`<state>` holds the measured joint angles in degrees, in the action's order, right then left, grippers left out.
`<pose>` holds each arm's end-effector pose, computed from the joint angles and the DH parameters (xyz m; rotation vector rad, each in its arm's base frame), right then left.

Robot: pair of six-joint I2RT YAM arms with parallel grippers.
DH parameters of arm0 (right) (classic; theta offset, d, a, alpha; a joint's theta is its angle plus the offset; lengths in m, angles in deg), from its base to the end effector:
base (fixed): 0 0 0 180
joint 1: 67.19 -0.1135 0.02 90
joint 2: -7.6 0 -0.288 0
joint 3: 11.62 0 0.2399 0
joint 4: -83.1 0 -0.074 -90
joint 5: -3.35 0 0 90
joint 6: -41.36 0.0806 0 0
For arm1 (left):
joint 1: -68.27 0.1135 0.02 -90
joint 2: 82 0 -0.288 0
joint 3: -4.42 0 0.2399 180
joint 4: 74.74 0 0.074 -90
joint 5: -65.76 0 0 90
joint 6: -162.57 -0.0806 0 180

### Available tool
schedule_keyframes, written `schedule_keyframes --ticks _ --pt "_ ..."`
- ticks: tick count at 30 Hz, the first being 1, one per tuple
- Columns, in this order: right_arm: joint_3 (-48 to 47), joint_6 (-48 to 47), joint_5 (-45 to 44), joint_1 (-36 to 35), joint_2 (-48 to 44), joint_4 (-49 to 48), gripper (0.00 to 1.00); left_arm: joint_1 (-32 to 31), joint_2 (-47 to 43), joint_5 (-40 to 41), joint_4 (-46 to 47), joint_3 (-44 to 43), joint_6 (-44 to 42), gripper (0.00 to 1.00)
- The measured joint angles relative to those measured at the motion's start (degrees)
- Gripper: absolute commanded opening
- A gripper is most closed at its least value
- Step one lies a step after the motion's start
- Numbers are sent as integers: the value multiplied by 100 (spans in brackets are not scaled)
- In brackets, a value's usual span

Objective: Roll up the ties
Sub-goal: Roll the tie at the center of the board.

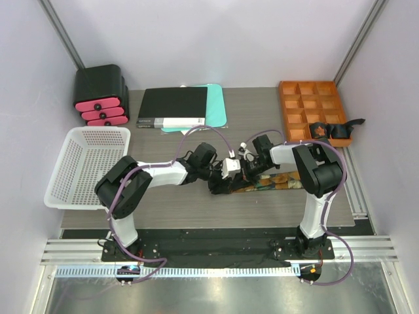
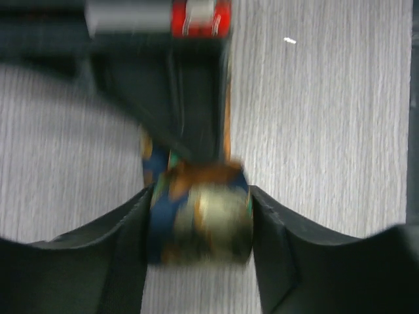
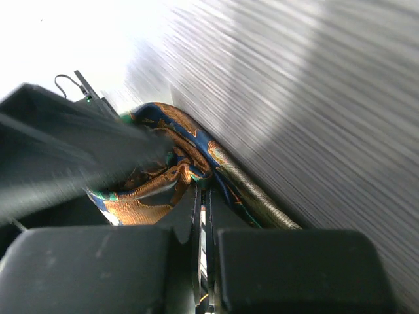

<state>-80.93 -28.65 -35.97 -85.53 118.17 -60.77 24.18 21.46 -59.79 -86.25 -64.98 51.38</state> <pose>0.2925 0.1627 0.1029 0.1040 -2.7443 -1.3262 0.2428 -0.3005 0.1596 1.5226 1.8082 -0.9265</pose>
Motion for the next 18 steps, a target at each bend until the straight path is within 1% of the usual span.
schedule_keyframes --ticks 3,4,6,7,8,10,11,13,14,17,18 --pt "-2 203 24 -260 33 -302 2 -85 2 50 31 24 11 27" --pt "-2 273 15 -317 33 -385 2 -107 2 85 20 28 20 24" --pt "11 391 7 -339 33 -450 8 -116 2 155 -15 28 20 19" --pt "13 437 11 -337 33 -452 11 -118 -2 188 -31 28 13 19" --pt "15 461 7 -334 26 -455 18 -127 -4 219 -46 28 -7 18" --pt "26 518 -15 -328 -20 -455 24 -140 -13 293 -70 28 -24 18" --pt "28 527 -42 -321 -55 -446 29 -153 -15 321 -70 28 -28 18" --pt "31 494 -168 -256 -197 -361 34 -175 -28 391 -66 28 -50 19" --pt "31 439 -234 -205 -284 -289 40 -188 -35 424 -66 31 -66 19" --pt "46 334 -350 24 -632 -94 49 -232 -35 511 -61 39 -120 20" --pt "48 334 -348 74 -754 -63 50 -243 -35 538 -59 39 -142 20"
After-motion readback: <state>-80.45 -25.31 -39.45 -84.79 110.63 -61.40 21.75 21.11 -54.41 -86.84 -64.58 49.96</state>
